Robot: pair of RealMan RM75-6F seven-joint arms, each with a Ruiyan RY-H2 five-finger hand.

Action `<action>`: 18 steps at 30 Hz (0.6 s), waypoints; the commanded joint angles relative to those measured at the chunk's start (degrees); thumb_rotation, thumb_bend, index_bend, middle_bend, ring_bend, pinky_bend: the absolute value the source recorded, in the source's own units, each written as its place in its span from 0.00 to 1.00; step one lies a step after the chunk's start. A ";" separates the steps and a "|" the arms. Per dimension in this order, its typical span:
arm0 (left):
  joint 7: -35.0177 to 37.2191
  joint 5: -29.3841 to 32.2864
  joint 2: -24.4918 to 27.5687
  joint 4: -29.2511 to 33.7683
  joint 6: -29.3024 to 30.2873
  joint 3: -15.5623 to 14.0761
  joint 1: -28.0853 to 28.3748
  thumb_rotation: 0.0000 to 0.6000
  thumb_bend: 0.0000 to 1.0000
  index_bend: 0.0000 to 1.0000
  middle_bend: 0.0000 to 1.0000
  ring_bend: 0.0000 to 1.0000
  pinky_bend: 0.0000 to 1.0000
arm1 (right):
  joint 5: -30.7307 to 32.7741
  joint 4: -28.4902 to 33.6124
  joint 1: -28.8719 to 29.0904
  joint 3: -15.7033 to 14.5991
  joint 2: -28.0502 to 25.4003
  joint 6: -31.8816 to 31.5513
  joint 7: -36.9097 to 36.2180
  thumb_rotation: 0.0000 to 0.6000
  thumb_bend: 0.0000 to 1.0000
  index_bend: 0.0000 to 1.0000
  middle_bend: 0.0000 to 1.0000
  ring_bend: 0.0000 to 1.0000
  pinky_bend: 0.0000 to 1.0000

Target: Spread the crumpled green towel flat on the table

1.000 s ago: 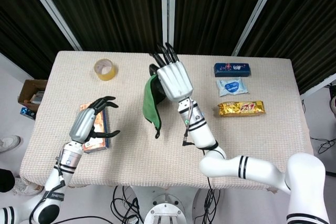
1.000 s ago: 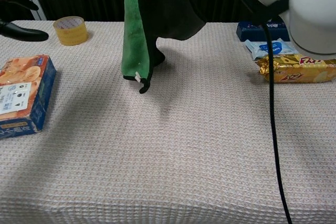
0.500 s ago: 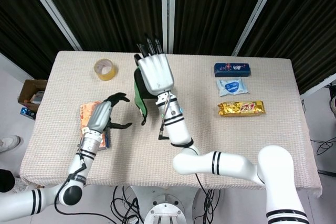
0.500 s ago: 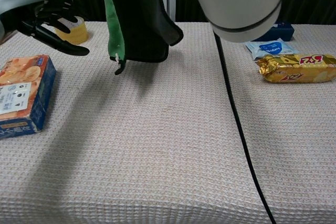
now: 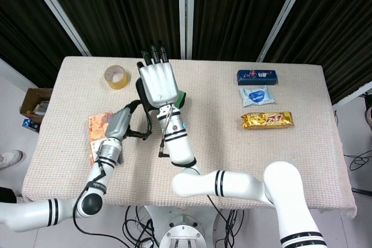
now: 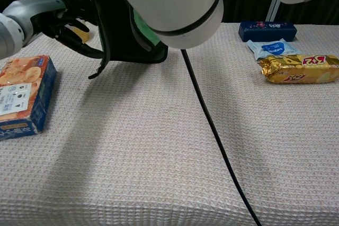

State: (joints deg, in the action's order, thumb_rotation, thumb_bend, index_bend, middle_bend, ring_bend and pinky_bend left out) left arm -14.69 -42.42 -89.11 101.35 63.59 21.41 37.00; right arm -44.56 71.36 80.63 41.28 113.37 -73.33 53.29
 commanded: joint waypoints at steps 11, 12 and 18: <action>-2.69 7.27 -4.69 -6.18 2.41 1.48 3.78 1.00 0.00 0.18 0.15 0.15 0.26 | 4.03 6.99 -1.87 -0.71 -2.65 -0.95 -1.86 1.00 0.50 0.68 0.20 0.00 0.00; -2.71 7.40 -4.95 -6.58 2.59 1.46 3.86 1.00 0.00 0.18 0.15 0.15 0.26 | 4.12 7.57 -2.10 -0.87 -2.98 -1.08 -1.97 1.00 0.51 0.68 0.20 0.00 0.00; -1.24 6.67 -5.71 -7.83 3.31 0.90 3.15 1.00 0.02 0.24 0.15 0.15 0.29 | 4.39 11.88 -4.57 -2.22 -5.51 -2.13 -3.41 1.00 0.51 0.68 0.20 0.00 0.00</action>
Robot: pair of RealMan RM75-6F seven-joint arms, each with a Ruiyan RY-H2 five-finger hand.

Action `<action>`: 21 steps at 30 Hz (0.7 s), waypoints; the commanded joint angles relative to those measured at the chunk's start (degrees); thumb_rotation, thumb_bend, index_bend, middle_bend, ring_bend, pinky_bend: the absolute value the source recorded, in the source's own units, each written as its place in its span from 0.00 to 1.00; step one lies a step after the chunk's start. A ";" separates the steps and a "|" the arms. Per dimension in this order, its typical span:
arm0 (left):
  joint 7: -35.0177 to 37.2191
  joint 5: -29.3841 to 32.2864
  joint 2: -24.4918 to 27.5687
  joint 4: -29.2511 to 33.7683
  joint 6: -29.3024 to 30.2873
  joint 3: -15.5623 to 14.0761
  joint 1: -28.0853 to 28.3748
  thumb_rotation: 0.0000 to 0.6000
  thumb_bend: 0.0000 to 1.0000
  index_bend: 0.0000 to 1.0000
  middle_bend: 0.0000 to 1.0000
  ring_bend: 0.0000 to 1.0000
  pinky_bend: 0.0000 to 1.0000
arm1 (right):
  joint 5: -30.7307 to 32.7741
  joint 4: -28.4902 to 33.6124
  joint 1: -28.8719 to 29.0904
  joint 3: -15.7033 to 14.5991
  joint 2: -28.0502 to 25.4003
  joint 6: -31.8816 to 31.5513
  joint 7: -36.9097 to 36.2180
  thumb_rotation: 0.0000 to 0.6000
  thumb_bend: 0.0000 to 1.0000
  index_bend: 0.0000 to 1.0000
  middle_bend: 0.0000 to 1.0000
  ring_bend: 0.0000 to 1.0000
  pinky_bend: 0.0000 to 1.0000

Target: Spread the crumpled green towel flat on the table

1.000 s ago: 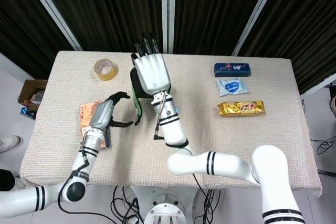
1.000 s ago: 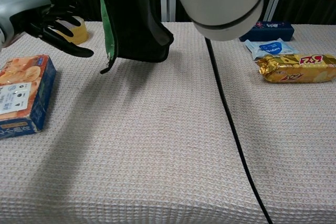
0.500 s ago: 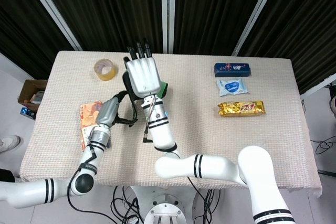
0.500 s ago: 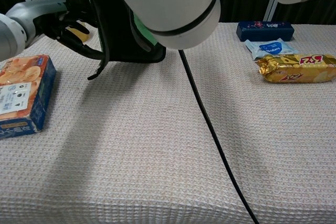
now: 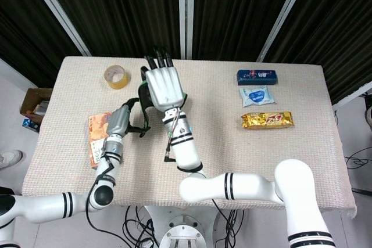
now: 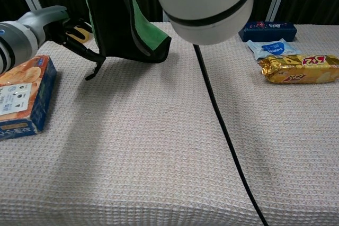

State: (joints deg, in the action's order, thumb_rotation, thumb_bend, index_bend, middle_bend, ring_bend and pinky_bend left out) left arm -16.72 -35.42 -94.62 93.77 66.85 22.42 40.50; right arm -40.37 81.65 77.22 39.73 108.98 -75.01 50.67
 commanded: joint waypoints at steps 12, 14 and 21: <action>4.05 -3.27 -3.19 -3.60 1.16 0.74 -0.40 1.00 0.28 0.37 0.21 0.20 0.33 | 2.09 7.62 -3.82 -1.79 -4.69 0.50 -4.62 1.00 0.52 0.68 0.20 0.00 0.00; 4.12 -3.08 -3.87 -4.41 1.44 1.12 -0.24 1.00 0.32 0.37 0.22 0.20 0.33 | 2.71 8.81 -4.04 -1.69 -5.15 0.87 -5.43 1.00 0.52 0.67 0.20 0.00 0.00; 6.56 -3.86 -5.48 -6.48 2.20 2.06 -0.89 1.00 0.40 0.37 0.24 0.21 0.34 | 4.12 11.17 -4.66 -1.74 -6.98 0.97 -6.85 1.00 0.52 0.67 0.20 0.00 0.00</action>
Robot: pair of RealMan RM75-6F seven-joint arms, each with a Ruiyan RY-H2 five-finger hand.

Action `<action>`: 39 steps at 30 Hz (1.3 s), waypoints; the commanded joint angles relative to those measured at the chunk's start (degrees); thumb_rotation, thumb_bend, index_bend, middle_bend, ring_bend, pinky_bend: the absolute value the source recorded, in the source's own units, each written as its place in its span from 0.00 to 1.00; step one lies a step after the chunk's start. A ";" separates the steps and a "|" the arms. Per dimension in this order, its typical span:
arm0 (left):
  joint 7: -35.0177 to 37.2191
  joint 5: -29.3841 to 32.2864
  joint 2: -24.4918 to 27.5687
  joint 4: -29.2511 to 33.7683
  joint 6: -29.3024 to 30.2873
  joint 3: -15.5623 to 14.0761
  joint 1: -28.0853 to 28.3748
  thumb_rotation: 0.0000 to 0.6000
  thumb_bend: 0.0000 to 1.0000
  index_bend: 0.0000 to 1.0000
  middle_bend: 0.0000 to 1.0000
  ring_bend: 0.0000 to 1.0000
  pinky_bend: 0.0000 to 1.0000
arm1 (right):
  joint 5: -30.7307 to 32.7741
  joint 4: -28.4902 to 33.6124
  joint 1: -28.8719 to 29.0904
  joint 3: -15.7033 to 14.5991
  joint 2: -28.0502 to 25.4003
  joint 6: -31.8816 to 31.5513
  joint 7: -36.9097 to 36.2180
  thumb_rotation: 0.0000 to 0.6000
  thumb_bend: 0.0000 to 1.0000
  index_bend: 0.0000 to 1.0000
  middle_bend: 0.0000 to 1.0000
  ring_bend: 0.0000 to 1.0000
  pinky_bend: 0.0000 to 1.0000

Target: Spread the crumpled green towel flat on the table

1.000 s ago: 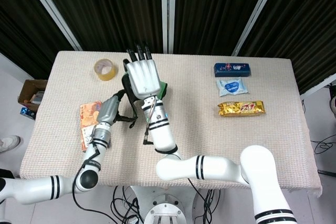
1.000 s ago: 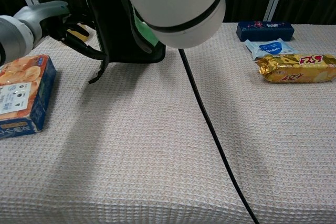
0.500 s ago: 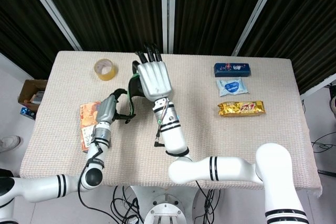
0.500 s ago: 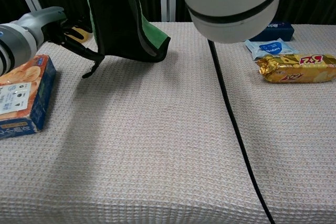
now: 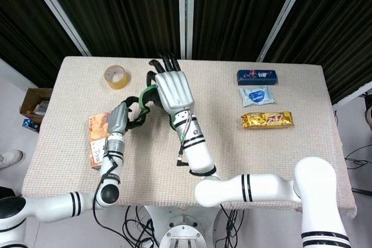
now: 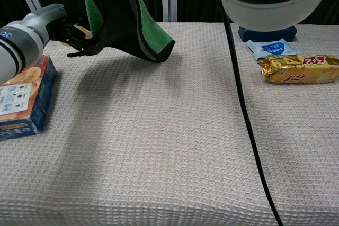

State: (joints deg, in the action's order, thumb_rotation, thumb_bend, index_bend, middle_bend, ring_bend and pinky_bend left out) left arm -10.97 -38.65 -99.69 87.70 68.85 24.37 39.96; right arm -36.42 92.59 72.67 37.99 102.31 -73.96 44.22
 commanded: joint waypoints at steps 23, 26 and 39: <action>7.69 -20.10 7.15 6.45 1.42 -8.62 -7.36 1.00 0.54 0.73 0.44 0.28 0.33 | -7.09 14.23 -14.88 -9.59 -14.43 3.25 -15.63 1.00 0.52 0.67 0.22 0.00 0.00; 6.18 -20.55 8.01 5.92 0.69 -9.28 -7.30 1.00 0.54 0.72 0.44 0.28 0.33 | -8.76 14.67 -16.68 -11.76 -16.12 4.97 -17.95 1.00 0.52 0.67 0.22 0.00 0.00; 4.34 -16.82 9.41 -0.70 0.50 0.67 -2.81 1.00 0.55 0.72 0.44 0.28 0.32 | -14.58 0.01 -14.75 -7.41 -13.09 6.29 -28.90 1.00 0.52 0.68 0.27 0.00 0.00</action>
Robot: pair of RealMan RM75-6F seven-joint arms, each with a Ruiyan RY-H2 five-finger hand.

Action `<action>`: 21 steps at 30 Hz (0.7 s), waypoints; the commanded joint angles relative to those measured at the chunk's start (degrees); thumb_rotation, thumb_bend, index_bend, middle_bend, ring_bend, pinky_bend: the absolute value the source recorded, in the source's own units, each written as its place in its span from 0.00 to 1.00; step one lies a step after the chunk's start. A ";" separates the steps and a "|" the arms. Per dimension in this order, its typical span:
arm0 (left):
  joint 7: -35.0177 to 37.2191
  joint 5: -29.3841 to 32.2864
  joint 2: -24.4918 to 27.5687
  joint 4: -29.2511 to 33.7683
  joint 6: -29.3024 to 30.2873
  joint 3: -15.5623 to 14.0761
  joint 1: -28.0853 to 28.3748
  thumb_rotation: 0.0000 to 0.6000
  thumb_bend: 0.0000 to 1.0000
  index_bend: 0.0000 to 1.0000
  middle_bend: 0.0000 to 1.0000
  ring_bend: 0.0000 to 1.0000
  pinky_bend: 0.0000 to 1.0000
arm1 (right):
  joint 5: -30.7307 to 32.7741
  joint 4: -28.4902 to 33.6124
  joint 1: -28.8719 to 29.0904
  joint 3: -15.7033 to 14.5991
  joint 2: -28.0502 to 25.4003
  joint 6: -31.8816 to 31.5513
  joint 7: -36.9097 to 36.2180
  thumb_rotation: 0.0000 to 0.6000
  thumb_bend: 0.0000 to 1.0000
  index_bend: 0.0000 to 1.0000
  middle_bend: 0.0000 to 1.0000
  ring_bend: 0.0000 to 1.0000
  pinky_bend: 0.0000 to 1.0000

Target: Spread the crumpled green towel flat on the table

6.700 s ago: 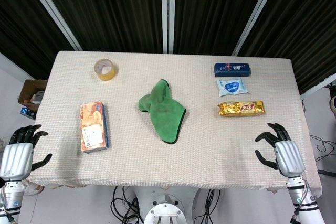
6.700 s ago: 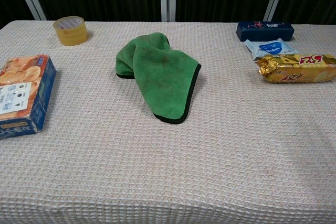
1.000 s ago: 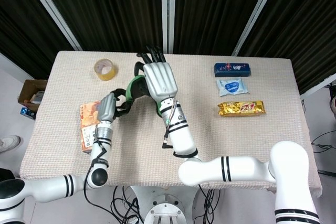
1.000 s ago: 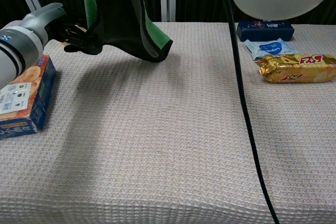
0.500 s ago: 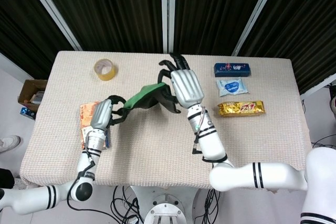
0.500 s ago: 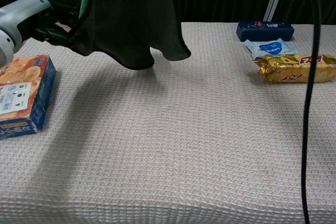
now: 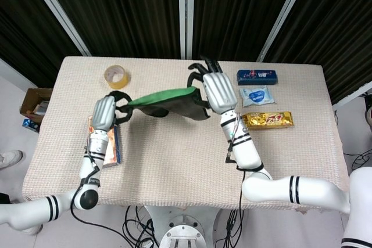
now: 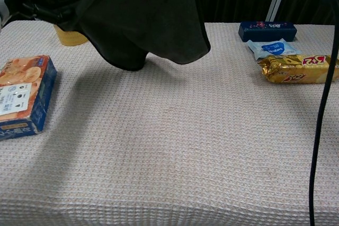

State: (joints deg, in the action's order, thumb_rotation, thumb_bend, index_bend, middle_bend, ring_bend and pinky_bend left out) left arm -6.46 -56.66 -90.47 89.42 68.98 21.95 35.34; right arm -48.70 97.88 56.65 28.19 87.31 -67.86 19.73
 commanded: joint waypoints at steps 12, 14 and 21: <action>0.99 -6.03 -3.01 -11.10 8.00 4.31 4.54 1.00 0.54 0.70 0.43 0.28 0.32 | -13.45 -16.78 -0.30 2.16 2.79 0.41 -21.79 1.00 0.52 0.68 0.30 0.00 0.00; 1.91 -8.70 -4.16 -12.50 9.06 1.17 3.44 1.00 0.54 0.70 0.43 0.28 0.32 | -15.61 -17.13 -1.98 -0.49 1.95 1.23 -23.92 1.00 0.52 0.68 0.30 0.00 0.00; 2.99 -16.63 -8.46 -17.81 10.33 -10.03 -0.38 1.00 0.54 0.70 0.43 0.28 0.31 | -23.37 -17.83 -7.37 -11.66 -0.24 4.95 -29.01 1.00 0.52 0.68 0.30 0.00 0.00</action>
State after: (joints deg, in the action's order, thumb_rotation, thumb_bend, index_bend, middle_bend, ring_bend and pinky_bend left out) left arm -3.93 -70.92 -97.02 73.90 78.65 15.44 36.66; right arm -69.07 80.58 51.53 20.23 88.10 -64.63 -7.47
